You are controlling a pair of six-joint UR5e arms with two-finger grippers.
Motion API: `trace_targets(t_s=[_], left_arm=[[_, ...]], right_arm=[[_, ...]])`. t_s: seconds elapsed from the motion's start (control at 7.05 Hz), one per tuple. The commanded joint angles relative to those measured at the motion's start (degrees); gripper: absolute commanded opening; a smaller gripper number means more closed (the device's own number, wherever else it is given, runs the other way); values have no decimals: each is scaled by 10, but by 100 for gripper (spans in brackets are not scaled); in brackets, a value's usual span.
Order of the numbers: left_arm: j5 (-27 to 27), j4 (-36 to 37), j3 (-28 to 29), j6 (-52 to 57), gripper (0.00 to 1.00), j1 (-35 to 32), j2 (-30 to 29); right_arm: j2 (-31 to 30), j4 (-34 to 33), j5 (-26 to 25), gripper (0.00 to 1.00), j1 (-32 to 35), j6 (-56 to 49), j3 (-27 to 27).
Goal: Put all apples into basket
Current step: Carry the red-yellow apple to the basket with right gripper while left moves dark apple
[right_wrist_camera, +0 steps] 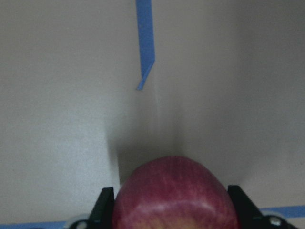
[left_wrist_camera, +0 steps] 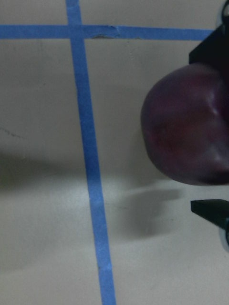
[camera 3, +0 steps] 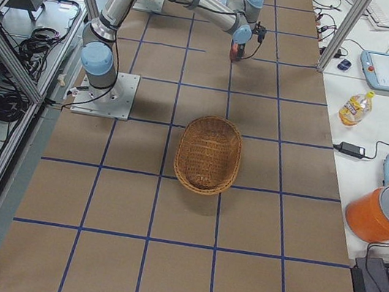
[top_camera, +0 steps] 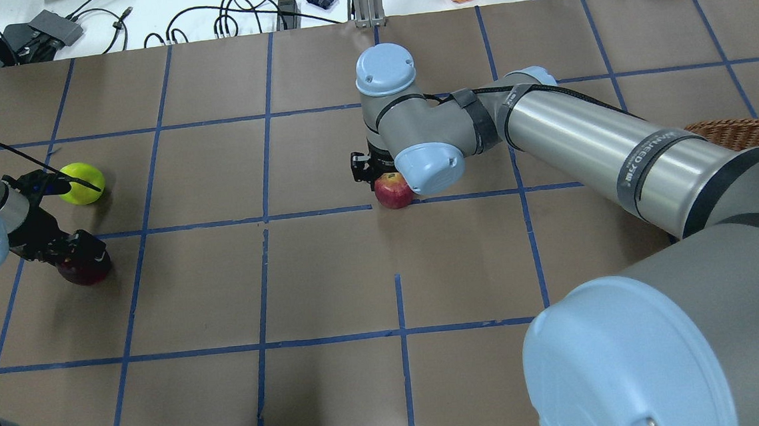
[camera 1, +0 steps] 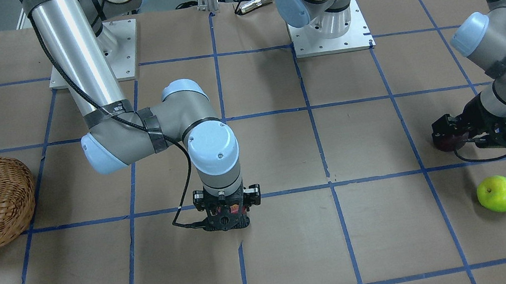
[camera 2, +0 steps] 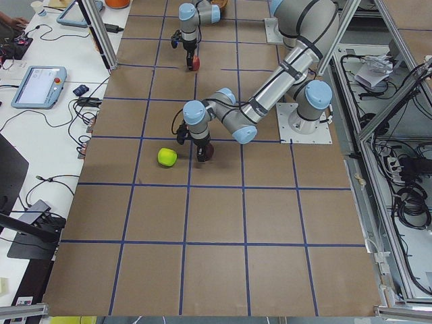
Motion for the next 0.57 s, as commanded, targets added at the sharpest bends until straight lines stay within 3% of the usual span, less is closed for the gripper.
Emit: trace_targets(t_s=[0.0,0.28,0.43], left_arm=[[-4,-25,2,-5,16,-3,16],[-35,-205,109,-70,9,-49,54],[-59,-225,127,-135,9,-126,60]], right_arm=[[-59,35,-6,26,-42,-64,8],[-144,151,-5,28,-183,-233,16],[-175,200,-5,29,-263,-330,17]])
